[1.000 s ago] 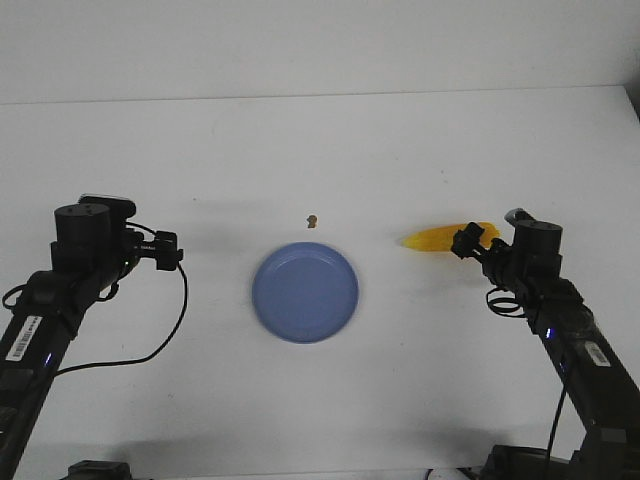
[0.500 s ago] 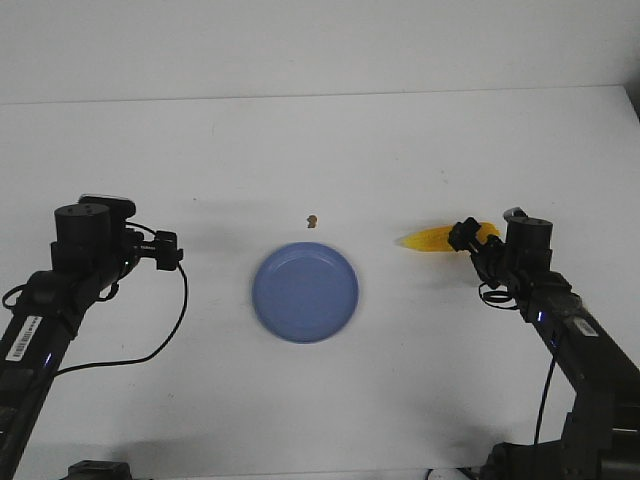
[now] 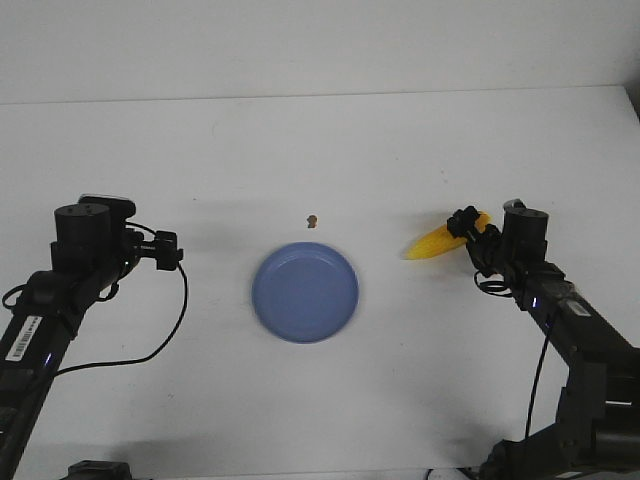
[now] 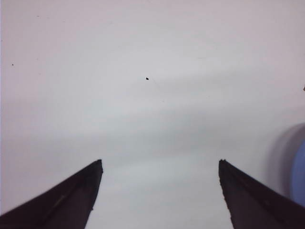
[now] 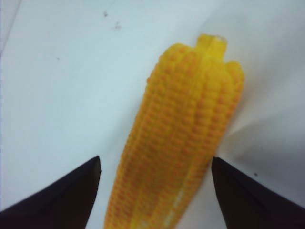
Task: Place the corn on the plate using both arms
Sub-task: 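Reach the right gripper to the yellow corn cob and grasp it, then lift the corn with the right gripper and carry it over the plate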
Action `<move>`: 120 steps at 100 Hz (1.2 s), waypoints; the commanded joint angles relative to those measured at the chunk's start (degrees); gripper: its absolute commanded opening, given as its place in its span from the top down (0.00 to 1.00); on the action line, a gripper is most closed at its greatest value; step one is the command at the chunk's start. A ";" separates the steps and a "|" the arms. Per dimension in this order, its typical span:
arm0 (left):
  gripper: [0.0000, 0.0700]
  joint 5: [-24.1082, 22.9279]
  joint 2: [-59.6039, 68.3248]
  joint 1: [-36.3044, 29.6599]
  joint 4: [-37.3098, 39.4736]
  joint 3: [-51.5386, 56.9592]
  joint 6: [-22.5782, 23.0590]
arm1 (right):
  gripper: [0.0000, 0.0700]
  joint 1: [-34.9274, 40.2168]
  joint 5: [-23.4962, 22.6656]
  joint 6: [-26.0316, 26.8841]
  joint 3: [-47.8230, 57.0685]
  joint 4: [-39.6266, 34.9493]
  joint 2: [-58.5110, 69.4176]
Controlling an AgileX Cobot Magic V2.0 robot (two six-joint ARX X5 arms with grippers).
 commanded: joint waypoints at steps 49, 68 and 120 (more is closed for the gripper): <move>0.28 0.09 0.66 -0.09 0.17 0.66 -0.46 | 0.75 -0.09 -2.08 -2.29 3.54 -0.87 5.73; 0.28 0.11 0.66 -0.09 0.15 0.66 -0.46 | 0.85 -0.09 -3.74 -3.69 3.56 -0.87 5.18; 0.28 0.09 0.66 -0.09 0.07 0.66 -0.46 | 0.84 12.72 -14.86 -5.95 3.56 -2.64 -9.22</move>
